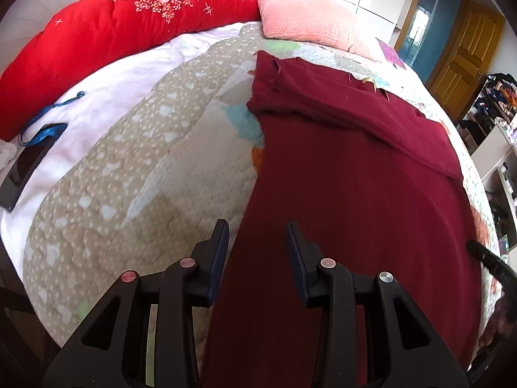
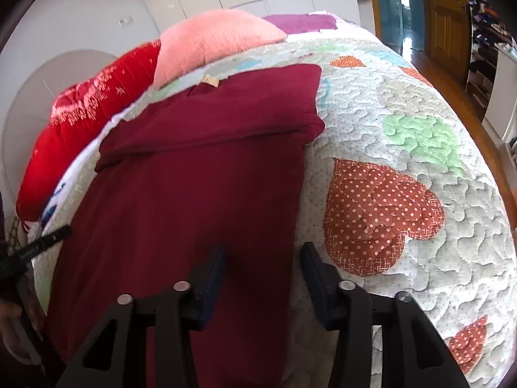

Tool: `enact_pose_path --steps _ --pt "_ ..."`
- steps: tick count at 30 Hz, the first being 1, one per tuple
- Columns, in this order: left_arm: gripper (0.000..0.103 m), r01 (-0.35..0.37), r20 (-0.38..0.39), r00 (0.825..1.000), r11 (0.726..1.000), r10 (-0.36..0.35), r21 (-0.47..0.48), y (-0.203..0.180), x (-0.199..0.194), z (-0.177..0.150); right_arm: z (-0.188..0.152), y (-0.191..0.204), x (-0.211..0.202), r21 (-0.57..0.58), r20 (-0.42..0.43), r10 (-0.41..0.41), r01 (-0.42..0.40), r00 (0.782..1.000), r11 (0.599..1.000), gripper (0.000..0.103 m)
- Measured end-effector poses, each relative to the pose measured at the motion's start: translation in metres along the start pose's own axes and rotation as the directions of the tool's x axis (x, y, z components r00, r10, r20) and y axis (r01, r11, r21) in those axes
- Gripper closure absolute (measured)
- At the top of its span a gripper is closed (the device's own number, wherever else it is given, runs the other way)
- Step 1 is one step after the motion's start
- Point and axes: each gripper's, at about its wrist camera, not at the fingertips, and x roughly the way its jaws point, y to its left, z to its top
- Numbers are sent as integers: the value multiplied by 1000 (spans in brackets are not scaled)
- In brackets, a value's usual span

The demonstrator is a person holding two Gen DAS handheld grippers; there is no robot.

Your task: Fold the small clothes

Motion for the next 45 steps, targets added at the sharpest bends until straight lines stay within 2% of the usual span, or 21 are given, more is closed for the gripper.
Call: enact_pose_path --steps 2,4,8,10,11,13,16,18,19,20,22,26,32,36,42,45 --pt "68 -1 -6 1000 1000 1 0 3 -4 -5 -2 -2 -2 -3 17 -7 8 1000 1000 88" --pt "68 3 -22 1000 1000 -3 -7 7 -7 -10 -4 -4 -5 -7 29 -7 8 1000 1000 95" --pt "68 22 -60 998 999 -23 -27 14 -10 -22 -3 -12 -13 -27 55 -65 66 996 997 96" --pt "67 30 -69 997 999 -32 -31 17 -12 -28 -5 -15 -11 -6 32 -41 42 999 999 96" --pt "64 33 -68 997 999 -35 -33 18 -14 -32 -4 -14 -13 -10 32 -43 43 999 999 96" --pt "45 39 -69 997 998 -42 -41 21 -16 -38 -5 -13 -20 -10 40 -40 41 998 999 96" --pt "44 64 -73 995 996 -68 -57 27 -20 -48 -7 -20 -35 49 40 15 -17 999 999 96" --pt "44 70 -72 995 996 -74 -55 27 -23 -52 -14 -24 -45 76 33 79 -81 996 994 94" --pt "44 70 -74 995 996 -73 -49 27 -25 -55 -19 -25 -50 80 29 109 -111 994 991 87" --pt "44 69 -76 994 997 -72 -42 26 -26 -58 -26 -26 -54 81 18 134 -135 991 987 72" --pt "43 69 -85 994 997 -70 -17 24 -30 -63 -40 -25 -60 79 -11 179 -178 984 981 55" --pt "34 90 -94 992 996 -88 7 24 -33 -71 -72 -25 -70 75 -87 259 -253 962 965 55" --pt "32 97 -97 991 995 -93 32 24 -37 -81 -104 -17 -80 41 -137 334 -331 933 943 55" --pt "32 121 -129 985 991 -114 49 28 -39 -86 -116 -12 -81 27 -136 344 -344 929 939 54" --pt "31 179 -157 970 983 -183 -40 45 -43 -93 -121 -8 -82 20 -149 373 -374 916 927 52" --pt "20 204 -160 965 978 -207 -38 44 -42 -95 -120 -5 -80 13 -158 383 -386 910 922 49"
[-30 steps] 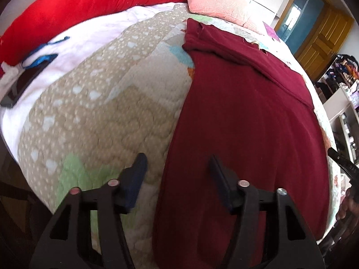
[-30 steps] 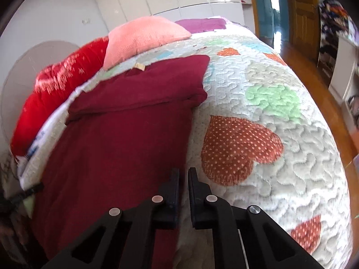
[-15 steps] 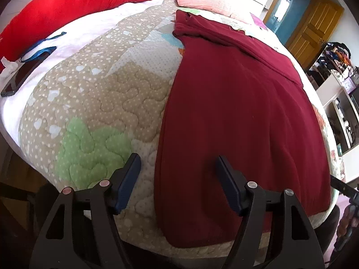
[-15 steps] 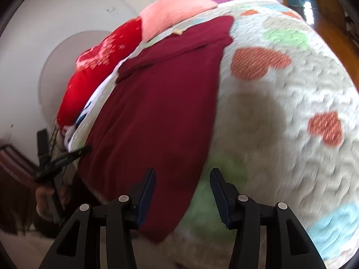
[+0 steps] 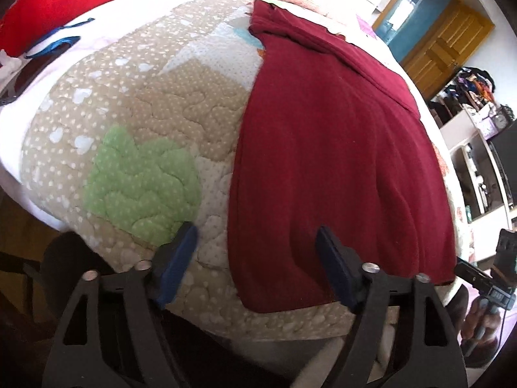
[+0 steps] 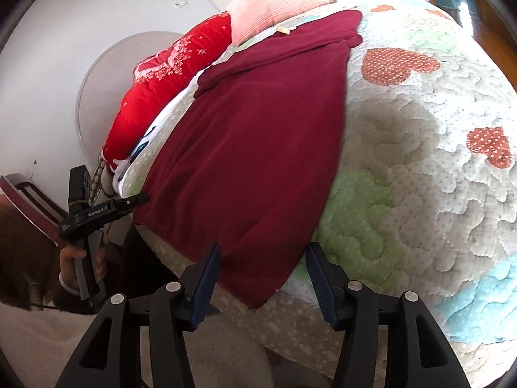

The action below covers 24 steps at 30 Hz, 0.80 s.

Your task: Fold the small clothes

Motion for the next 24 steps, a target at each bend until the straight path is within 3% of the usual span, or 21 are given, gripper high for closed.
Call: enact_pose_path --steps 3,6,10,20,23,24 --pt "14 -31 3 1000 999 31 43 -9 4 -2 -2 0 2 -3 1 16 -16 1000 1000 47" --pt "1 -57 -11 998 991 59 120 -23 12 -4 -2 2 4 -7 3 30 -30 1000 1000 47" --pt "1 -112 -8 993 980 115 164 -31 18 -6 -2 1 4 -3 10 52 -52 999 999 46" --pt "1 -100 -2 995 984 102 150 -28 10 -9 1 -4 6 3 -8 124 -124 992 992 46" --pt "14 -110 19 994 985 108 130 -27 7 -9 4 -7 11 8 -8 144 -144 990 990 46" --pt "24 -110 27 994 986 108 122 -25 4 -9 5 -6 12 3 -5 149 -149 989 989 46"
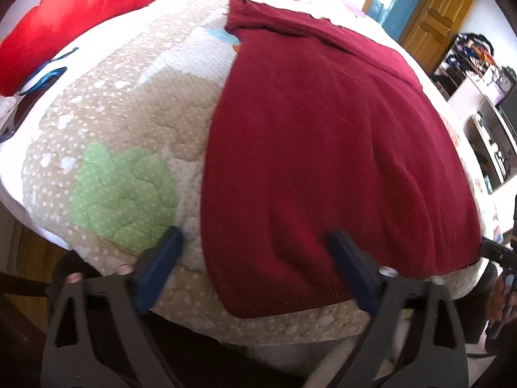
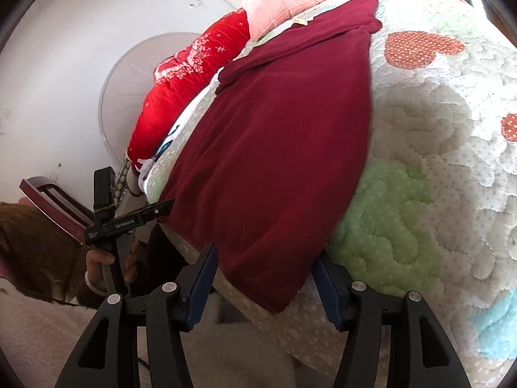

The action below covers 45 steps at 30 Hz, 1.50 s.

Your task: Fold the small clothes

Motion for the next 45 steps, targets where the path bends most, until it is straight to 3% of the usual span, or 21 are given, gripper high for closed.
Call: enact_pose_path --steps 5,6,8,9,11,18,21,26,29,33,37,41,42,45 --pt "58 12 3 1000 1000 -12 -22 10 -9 2 -2 -4 12 14 48 23 -24 999 1000 67" --pt "70 15 3 1000 1000 -15 -23 10 -11 2 -2 -6 15 12 49 28 -28 998 1000 70" --pt "89 58 -8 998 998 -58 -30 11 -16 4 0 -5 18 -1 40 38 -39 998 999 76" --pt "92 96 -21 995 995 -97 -37 11 -18 6 2 -4 19 -8 35 43 -43 998 999 77" --pt "93 124 -25 992 992 -125 -35 9 -24 12 6 -1 18 -27 37 53 -52 998 998 81" --pt "94 214 34 977 974 -212 -69 9 -39 49 39 17 3 -98 125 123 -111 985 989 82" --pt "94 247 73 968 966 -241 -82 8 -40 77 68 17 -4 -121 192 117 -94 975 988 82" --pt "94 238 142 964 968 -225 -77 3 -21 143 126 10 -9 -123 292 89 -54 952 991 83" --pt "94 255 173 956 962 -236 -97 2 -5 187 166 6 -5 -124 337 32 11 941 992 83" --pt "94 204 206 961 975 -182 -89 -4 16 239 216 0 7 -122 373 -44 96 927 988 83" --pt "94 163 207 969 980 -137 -117 -1 49 290 262 -21 15 -52 401 -94 126 911 991 84" --pt "94 139 202 974 970 -99 -199 6 84 317 306 -48 39 4 413 -192 209 890 978 84" --pt "94 135 196 976 968 -93 -213 5 91 320 313 -54 48 14 403 -215 228 890 973 84" --pt "87 179 124 981 948 -151 -262 16 114 333 336 -88 75 106 280 -276 256 919 961 83"
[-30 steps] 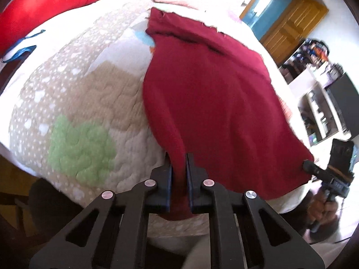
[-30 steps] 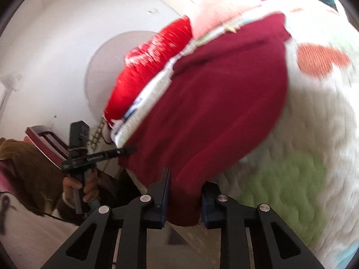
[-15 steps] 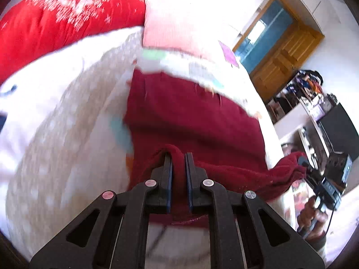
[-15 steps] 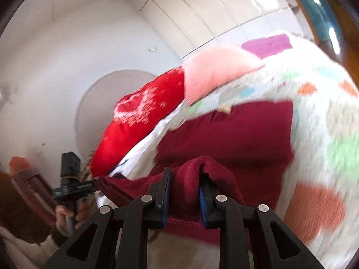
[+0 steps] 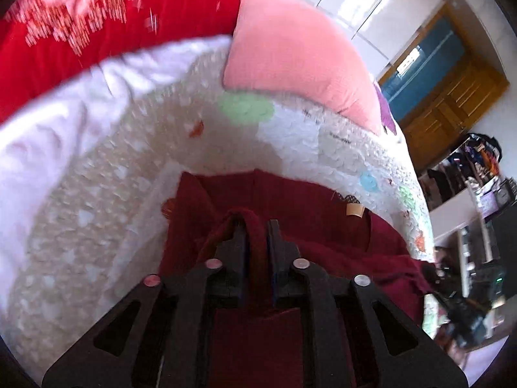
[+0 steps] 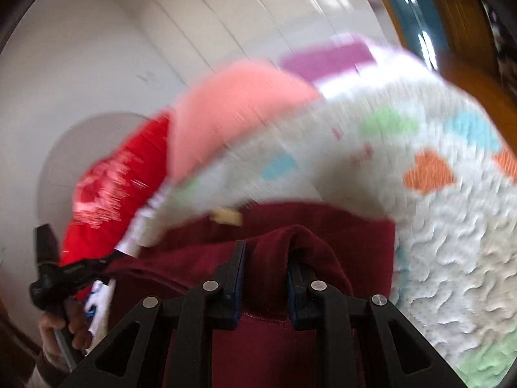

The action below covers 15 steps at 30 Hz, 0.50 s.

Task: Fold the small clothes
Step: 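Grasp the sweater hem with the left gripper while the right gripper grasps it too, then lift the hem with both grippers and fold it over toward the collar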

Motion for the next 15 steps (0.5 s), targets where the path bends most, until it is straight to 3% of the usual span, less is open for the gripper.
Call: enact_pose_path --steps 2,4,5,6,7,9,13,15 --pt "81 55 -13 998 998 -56 -39 9 -2 6 3 -11 1 56 -2 28 -28 1000 998 82" --pt "65 74 7 997 996 -74 -56 14 -11 11 5 -16 -12 88 44 72 -75 996 993 75" --pt "46 60 48 997 996 -57 -64 16 -20 14 6 -17 -20 91 69 75 -81 995 993 67" --pt "34 53 88 995 996 -46 -76 19 -27 16 6 -16 -28 85 97 55 -63 994 994 63" --pt "31 61 129 990 994 -48 -93 22 -35 16 5 -14 -36 75 122 22 -31 992 997 56" --pt "31 85 154 986 992 -71 -89 21 -44 17 7 -10 -49 46 163 -45 38 986 998 56" --pt "31 44 141 989 999 -40 -23 4 -34 14 8 8 -50 -41 146 -20 26 989 999 56" --pt "31 26 106 994 1000 -26 3 -5 -18 12 9 24 -34 -110 119 -65 79 991 991 57"
